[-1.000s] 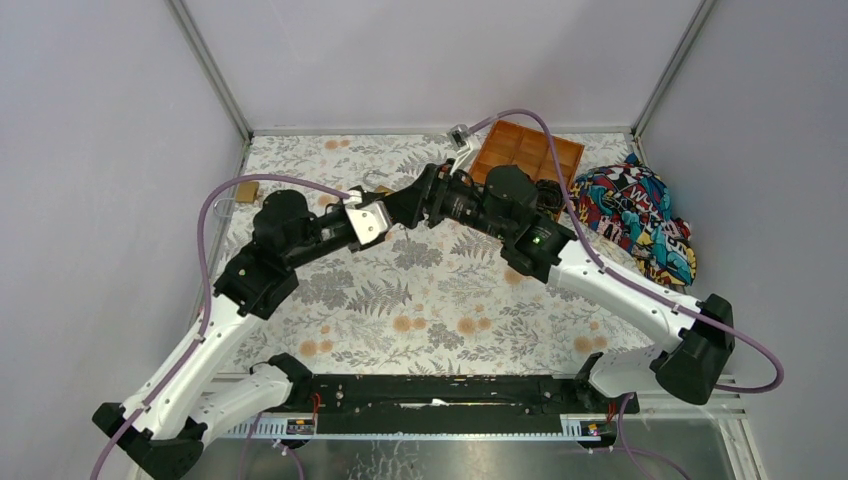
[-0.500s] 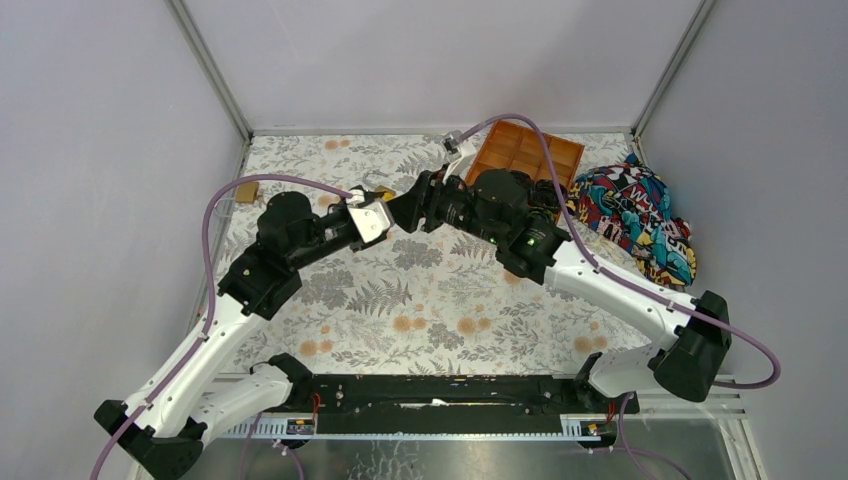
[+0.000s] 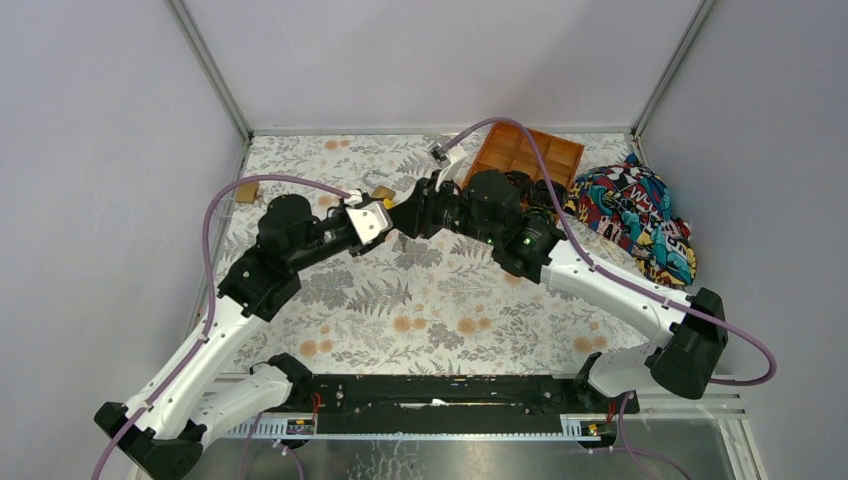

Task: Lock with the key
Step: Pick up the lock from the center of the board, then lock the lock.

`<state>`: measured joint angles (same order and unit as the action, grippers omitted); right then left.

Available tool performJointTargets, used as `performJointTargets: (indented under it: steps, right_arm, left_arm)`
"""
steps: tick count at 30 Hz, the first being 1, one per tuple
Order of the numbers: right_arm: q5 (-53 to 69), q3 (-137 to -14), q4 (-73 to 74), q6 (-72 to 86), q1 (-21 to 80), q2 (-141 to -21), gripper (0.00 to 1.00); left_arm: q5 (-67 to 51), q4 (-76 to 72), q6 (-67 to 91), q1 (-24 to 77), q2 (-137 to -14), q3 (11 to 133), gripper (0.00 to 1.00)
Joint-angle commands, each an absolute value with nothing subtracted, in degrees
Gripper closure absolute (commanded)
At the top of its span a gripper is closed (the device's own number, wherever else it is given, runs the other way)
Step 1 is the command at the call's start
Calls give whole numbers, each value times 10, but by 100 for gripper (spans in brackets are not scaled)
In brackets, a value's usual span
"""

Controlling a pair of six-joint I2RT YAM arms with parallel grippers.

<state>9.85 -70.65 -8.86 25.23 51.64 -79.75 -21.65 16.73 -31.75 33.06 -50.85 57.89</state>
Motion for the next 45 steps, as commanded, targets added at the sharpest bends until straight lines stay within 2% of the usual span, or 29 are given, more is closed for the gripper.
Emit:
performJointTargets:
  steps: [1,3,4,5,6,10,15,20,26,30,36,38,41,42,44,45]
  right_arm:
    - [107,-735,-90,259,520,-786,100]
    - [114,-736,-69,238,520,-774,100]
    - [122,-737,-54,223,519,-767,100]
    - [130,-737,-34,205,517,-758,100]
    - [148,-737,-14,186,514,-749,100]
    - [217,-737,91,108,497,-710,100]
    - [305,-741,170,67,490,-675,100]
    - [331,-741,162,80,491,-666,100]
    - [357,-744,151,90,491,-669,100]
    - [359,-749,148,90,491,-671,100]
    - [367,-757,137,93,491,-681,100]
    - [367,-759,137,93,491,-683,100]
    - [372,-760,136,94,491,-685,100]
    - [374,-759,136,93,491,-685,100]
    - [358,-754,139,92,490,-683,100]
    - [338,-752,145,91,490,-683,87]
  left_arm:
    - [-287,128,-340,335,-486,593,99]
    - [-317,191,-354,335,-489,613,43]
    - [-327,226,-364,335,-492,627,29]
    - [-335,262,-375,335,-493,639,21]
    - [-339,294,-388,335,-493,651,19]
    - [-345,433,-454,334,-497,694,18]
    - [-364,543,-476,335,-518,735,24]
    - [-411,533,-464,335,-537,733,29]
    - [-397,490,-426,335,-547,723,49]
    - [-416,491,-416,338,-546,720,53]
    - [-430,491,-407,345,-552,708,51]
    - [-436,491,-408,347,-552,708,60]
    - [-436,491,-412,349,-554,712,95]
    - [-437,491,-412,349,-555,715,100]
    - [-435,483,-398,349,-554,720,100]
    - [-431,476,-379,349,-553,721,100]
